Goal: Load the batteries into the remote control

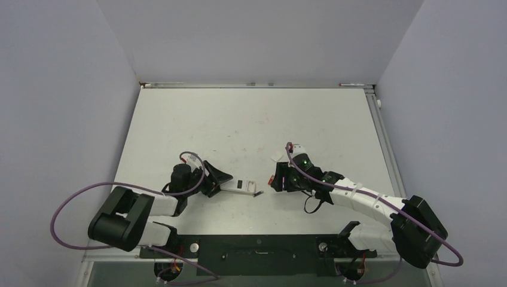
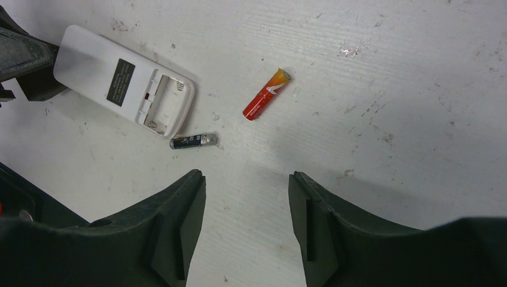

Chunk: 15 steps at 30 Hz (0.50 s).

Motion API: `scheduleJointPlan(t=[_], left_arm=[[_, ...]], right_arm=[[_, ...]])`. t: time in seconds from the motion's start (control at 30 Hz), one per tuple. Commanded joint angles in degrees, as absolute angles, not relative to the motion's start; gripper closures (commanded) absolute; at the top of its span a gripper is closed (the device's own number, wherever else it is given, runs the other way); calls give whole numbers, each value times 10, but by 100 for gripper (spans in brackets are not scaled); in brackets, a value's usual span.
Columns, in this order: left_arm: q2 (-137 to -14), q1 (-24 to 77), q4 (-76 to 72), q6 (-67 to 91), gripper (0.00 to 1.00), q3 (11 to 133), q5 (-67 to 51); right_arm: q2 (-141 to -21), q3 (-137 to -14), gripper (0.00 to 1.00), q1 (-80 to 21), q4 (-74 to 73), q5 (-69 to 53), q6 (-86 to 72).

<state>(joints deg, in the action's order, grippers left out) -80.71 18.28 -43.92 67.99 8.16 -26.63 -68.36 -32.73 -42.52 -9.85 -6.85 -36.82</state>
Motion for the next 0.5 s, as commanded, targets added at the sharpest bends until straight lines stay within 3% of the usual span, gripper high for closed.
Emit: scheduleJointPlan(t=[0.0,0.47], left_arm=[[-734,183,-282,634,36,108,-226],[-610,190,-18,583,32,150,-158]], right_arm=[[-693,-357,47,-435,-85,-44,-373],[-703,-375,47,-464,-97,-18,-373]])
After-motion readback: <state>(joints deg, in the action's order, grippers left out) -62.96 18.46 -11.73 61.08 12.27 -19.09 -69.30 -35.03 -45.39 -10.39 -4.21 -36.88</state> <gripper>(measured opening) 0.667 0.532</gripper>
